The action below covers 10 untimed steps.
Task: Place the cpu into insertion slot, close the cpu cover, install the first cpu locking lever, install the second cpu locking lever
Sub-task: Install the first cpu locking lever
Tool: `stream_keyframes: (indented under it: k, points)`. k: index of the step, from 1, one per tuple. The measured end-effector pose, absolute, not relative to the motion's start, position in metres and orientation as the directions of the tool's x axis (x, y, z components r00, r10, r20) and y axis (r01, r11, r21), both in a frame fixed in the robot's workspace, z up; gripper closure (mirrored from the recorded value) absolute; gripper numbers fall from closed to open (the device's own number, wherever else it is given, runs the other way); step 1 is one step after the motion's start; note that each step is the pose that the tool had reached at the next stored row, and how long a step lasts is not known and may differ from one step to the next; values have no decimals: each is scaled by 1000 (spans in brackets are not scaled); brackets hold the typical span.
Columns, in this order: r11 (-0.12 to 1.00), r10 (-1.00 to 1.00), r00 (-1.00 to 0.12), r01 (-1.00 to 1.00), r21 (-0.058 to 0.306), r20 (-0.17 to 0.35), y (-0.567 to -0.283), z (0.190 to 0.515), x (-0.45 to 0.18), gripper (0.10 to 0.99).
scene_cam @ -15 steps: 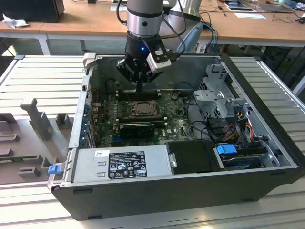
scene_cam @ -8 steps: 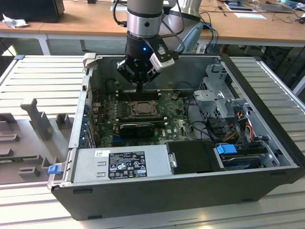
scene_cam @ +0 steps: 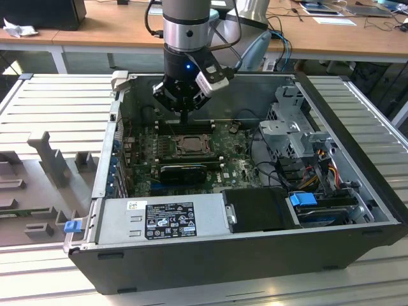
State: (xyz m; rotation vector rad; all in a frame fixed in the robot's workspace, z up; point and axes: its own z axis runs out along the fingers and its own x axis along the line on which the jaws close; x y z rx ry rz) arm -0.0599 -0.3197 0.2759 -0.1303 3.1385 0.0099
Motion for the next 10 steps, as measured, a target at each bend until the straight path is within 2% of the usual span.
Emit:
stream_keyframes:
  k: [10]
  points:
    - [998, -70, -998, -70, 7, -2, -317, 270, -86, 980]
